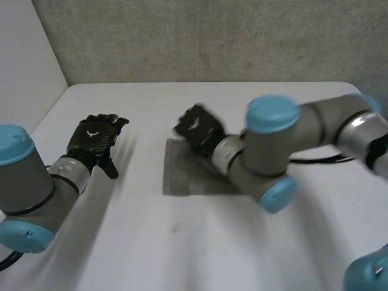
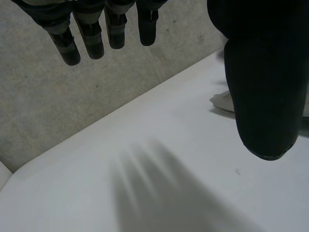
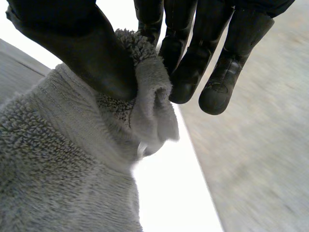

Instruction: Fold the towel.

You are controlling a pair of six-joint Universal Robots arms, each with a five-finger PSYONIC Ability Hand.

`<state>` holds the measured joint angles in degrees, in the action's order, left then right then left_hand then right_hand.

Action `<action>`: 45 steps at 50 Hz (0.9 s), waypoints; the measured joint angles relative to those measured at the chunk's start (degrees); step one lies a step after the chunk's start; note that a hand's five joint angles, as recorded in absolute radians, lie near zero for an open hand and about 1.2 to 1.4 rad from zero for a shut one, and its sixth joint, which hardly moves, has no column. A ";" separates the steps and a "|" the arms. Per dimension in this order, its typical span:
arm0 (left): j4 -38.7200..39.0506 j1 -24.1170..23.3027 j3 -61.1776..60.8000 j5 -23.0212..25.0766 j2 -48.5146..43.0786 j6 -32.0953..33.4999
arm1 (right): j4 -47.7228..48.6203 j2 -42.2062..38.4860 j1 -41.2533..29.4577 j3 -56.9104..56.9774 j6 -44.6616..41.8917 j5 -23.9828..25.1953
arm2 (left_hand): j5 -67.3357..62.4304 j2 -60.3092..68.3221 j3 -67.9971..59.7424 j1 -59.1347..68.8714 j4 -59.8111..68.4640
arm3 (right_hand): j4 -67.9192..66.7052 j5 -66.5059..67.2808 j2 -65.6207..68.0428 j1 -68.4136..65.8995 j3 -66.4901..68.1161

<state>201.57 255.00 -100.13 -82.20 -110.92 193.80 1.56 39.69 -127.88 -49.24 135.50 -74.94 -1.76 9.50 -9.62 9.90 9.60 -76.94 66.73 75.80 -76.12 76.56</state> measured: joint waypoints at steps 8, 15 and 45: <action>1.40 -0.05 -0.94 0.00 -0.03 0.08 | 1.13 -4.62 -6.06 -1.53 -4.37 -0.33 | 0.00 0.00 0.00 0.00 0.00 | 27.17 -27.17 -27.70 27.57 -27.14; 1.76 -0.13 -1.24 0.02 -0.01 0.16 | 1.04 0.35 -3.17 -6.33 -6.01 -0.90 | 0.00 0.00 0.00 0.00 0.00 | 61.94 -62.90 -61.40 62.52 -62.64; 1.93 -1.73 -1.91 0.02 -0.43 0.42 | 6.90 15.00 23.73 -37.04 8.41 2.30 | 0.00 0.01 0.00 0.00 0.00 | -0.03 -0.50 -2.82 1.34 0.09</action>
<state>203.49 253.27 -102.04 -82.18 -111.35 194.22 8.45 54.70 -104.15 -86.29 143.91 -72.65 -1.76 9.51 -9.62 9.90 9.60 -76.97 66.23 72.99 -74.78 76.65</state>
